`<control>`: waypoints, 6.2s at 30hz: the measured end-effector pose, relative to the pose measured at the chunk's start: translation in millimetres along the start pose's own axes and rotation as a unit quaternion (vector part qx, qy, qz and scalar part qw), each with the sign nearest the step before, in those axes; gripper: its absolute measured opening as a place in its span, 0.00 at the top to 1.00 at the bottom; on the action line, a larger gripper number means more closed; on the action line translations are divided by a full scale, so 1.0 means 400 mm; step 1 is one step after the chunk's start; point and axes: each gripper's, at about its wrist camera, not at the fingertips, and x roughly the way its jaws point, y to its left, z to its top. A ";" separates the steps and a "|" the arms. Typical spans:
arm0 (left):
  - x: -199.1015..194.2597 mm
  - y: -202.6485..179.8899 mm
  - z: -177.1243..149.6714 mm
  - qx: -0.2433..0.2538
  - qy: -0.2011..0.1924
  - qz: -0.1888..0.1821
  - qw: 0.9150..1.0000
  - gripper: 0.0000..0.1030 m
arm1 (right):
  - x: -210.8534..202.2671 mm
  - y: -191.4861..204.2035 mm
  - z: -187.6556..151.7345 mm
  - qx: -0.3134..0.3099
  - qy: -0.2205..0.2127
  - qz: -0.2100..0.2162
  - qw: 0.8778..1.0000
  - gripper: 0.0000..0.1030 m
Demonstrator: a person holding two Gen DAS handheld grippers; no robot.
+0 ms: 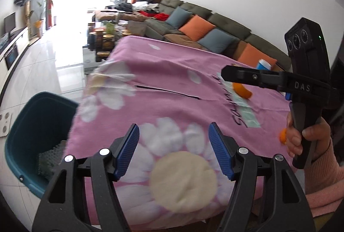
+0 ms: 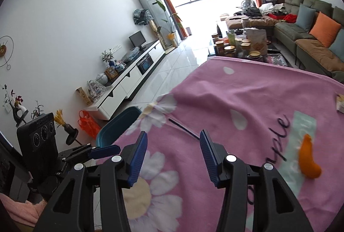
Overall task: Collect trash
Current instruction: 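Move both grippers back over the table toward the orange peels, then grasp an orange peel with the left gripper while the right grasps another peel, then carry both held orange peels from the table to the teal bin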
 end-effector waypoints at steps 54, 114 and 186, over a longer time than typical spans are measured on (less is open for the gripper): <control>0.195 -0.315 -0.026 0.072 0.092 -0.074 0.990 0.87 | -0.088 -0.369 -0.090 0.107 -0.003 -0.082 0.991 0.53; 0.008 -0.027 -0.014 -0.050 0.017 0.061 0.997 0.87 | 0.001 -0.047 -0.103 0.008 0.014 0.018 1.000 0.88; -0.128 0.134 -0.056 -0.119 -0.024 0.132 0.984 0.87 | 0.157 0.190 -0.074 -0.069 0.059 0.102 0.991 0.88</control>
